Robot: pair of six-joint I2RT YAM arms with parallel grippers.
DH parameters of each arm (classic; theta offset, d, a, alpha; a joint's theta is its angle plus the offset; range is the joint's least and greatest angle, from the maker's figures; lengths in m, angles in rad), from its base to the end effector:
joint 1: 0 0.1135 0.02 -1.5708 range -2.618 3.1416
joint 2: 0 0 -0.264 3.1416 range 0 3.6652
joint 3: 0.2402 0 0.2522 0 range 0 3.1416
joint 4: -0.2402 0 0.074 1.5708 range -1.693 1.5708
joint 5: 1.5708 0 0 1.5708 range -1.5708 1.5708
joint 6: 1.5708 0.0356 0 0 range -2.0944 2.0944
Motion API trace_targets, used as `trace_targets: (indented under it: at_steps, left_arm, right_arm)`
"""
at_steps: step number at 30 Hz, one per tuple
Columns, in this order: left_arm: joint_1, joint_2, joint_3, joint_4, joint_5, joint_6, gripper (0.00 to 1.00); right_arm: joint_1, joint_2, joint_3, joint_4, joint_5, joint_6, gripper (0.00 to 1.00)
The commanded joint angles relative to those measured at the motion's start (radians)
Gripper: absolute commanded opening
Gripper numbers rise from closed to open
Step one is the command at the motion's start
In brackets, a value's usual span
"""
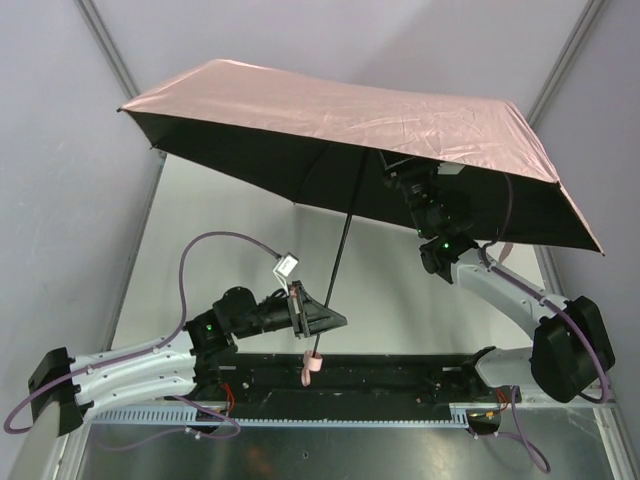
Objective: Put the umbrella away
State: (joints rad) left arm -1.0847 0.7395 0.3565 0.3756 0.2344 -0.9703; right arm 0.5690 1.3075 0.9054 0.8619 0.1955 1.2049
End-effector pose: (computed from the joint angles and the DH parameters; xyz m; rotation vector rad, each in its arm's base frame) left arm 0.0783 -0.1659 0.2547 0.3268 1.8641 -1.7117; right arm 0.2546 0.1546 0.3761 0.5690 1.1074 1.4597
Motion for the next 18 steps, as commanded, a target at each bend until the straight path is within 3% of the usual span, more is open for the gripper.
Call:
trace_targets:
  at_steps: [1,12,18]
  left_arm:
    - [-0.006,-0.026,0.004,0.151,-0.015,-0.004,0.00]
    - [-0.006,0.000,0.007,0.202,0.013,-0.016,0.00]
    - [-0.006,0.020,0.005,0.230,0.030,-0.037,0.00]
  right_arm:
    - [-0.033,0.021,0.035,0.067,0.020,0.061,0.65]
    - [-0.046,0.116,0.038,0.171,-0.097,0.135,0.62]
    - [-0.040,0.175,0.088,0.228,-0.125,0.169,0.54]
